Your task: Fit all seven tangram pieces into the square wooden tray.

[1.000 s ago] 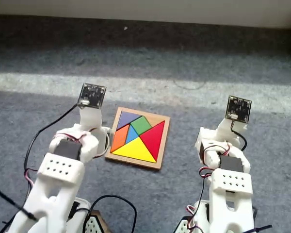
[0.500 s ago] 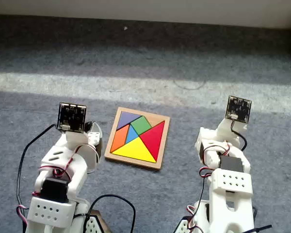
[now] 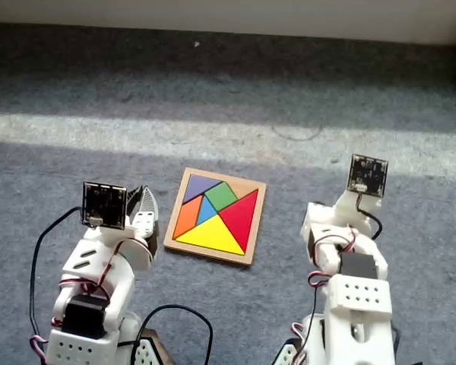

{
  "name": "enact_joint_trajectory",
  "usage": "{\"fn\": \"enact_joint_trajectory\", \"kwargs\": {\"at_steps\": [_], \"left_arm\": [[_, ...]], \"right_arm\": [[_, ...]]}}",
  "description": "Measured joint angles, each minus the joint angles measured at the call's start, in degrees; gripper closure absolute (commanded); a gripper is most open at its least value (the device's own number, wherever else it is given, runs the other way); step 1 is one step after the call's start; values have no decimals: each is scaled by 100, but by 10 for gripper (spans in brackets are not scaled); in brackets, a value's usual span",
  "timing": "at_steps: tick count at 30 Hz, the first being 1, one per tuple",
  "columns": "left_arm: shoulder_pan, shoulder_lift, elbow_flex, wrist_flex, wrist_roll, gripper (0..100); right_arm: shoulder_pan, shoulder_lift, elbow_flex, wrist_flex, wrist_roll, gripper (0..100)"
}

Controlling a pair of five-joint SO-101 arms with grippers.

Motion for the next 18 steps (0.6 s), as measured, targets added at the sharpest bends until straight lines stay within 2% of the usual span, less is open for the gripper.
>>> {"fn": "enact_joint_trajectory", "kwargs": {"at_steps": [6, 18], "left_arm": [[0, 0, 0, 0, 0, 951], [0, -44, 290, 0, -431, 954]], "right_arm": [[-484, -1776, 905, 158, 360, 974], [-554, -4431, 1371, 1222, 158, 979]]}}
